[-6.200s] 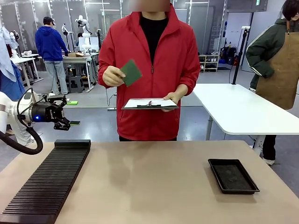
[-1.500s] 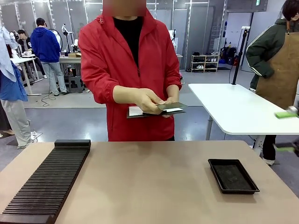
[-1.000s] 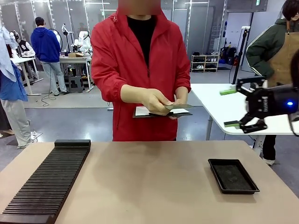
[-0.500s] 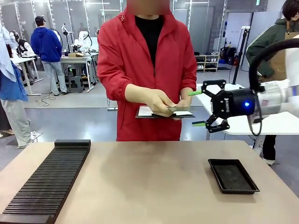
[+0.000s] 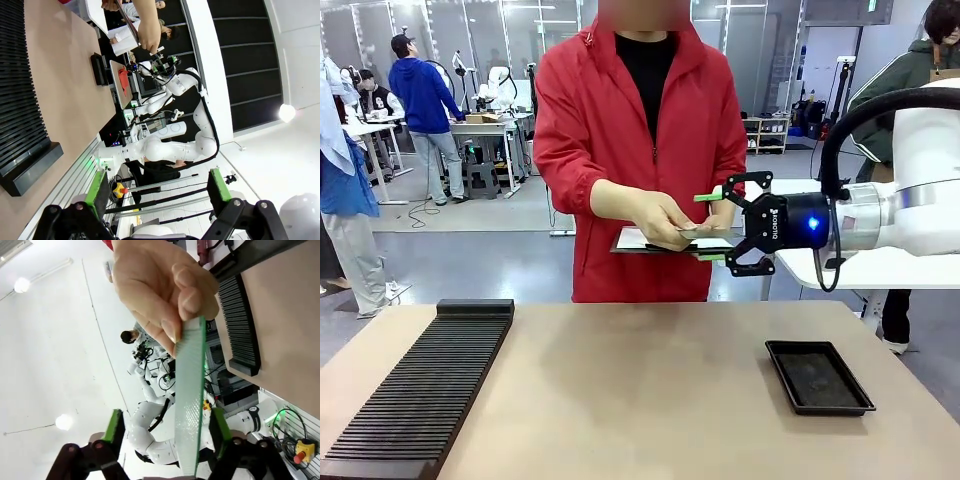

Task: Inspect the PCB.
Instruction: Pick up the Blank PCB that the human is holding, then place the Blank PCB in the ESD tray.

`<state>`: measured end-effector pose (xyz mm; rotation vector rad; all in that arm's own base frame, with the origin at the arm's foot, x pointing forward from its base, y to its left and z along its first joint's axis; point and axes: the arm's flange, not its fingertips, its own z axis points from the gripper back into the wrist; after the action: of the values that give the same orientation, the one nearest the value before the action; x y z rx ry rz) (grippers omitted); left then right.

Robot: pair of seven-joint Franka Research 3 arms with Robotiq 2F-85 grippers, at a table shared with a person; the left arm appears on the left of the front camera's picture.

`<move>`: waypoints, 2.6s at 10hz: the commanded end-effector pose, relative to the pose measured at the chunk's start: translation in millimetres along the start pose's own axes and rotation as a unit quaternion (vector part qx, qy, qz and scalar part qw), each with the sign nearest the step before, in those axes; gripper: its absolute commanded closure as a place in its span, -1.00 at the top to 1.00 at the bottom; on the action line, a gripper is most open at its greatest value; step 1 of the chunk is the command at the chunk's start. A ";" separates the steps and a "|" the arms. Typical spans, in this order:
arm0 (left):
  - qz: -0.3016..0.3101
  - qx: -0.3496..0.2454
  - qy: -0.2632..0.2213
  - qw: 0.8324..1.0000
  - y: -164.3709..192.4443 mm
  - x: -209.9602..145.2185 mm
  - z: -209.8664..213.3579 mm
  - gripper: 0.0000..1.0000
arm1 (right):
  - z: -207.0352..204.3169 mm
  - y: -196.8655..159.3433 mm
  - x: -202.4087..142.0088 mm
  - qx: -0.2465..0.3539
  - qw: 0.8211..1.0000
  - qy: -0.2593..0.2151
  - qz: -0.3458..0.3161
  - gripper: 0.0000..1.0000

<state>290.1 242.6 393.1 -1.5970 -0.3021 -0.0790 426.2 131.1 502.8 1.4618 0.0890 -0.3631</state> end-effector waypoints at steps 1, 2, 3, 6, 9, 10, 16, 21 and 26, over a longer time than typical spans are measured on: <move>-0.001 0.000 -0.001 1.000 -1.1 -1.1 0.2 1.00 | -7.9 -2.5 1.6 0.022 1.000 -0.002 -0.009 -0.48; -0.001 0.000 -0.001 1.000 -1.1 -1.1 0.2 1.00 | -4.9 -6.3 2.0 0.032 0.999 -0.001 -0.014 -1.00; -0.001 0.000 -0.001 1.000 -1.1 -1.1 0.2 1.00 | -1.5 -7.9 1.6 0.041 0.999 -0.001 -0.018 -1.00; -0.001 0.000 -0.001 1.000 -1.1 -1.1 0.2 1.00 | 4.8 -11.6 -2.4 0.048 0.999 0.003 -0.019 -1.00; -0.001 0.000 -0.001 1.000 -1.1 -1.1 0.2 1.00 | 7.2 -19.7 -3.7 0.039 0.999 0.004 -0.032 -1.00; -0.001 0.000 -0.001 1.000 -1.1 -1.1 0.2 1.00 | 6.9 -19.7 -4.3 0.037 0.999 0.007 -0.031 -1.00; -0.001 0.000 -0.001 1.000 -1.1 -1.1 0.2 1.00 | 4.0 -19.5 0.8 0.032 0.999 0.000 -0.034 -1.00; -0.001 0.000 -0.001 1.000 -1.1 -1.1 0.2 1.00 | 4.0 -19.5 0.8 0.032 0.999 0.000 -0.034 -1.00; -0.001 0.000 -0.001 1.000 -1.1 -1.1 0.2 1.00 | 4.0 -19.5 0.8 0.032 0.999 0.000 -0.034 -1.00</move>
<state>290.1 242.6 393.1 -1.5970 -0.3020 -0.0790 420.2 126.0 484.1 1.5258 0.1310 -0.4225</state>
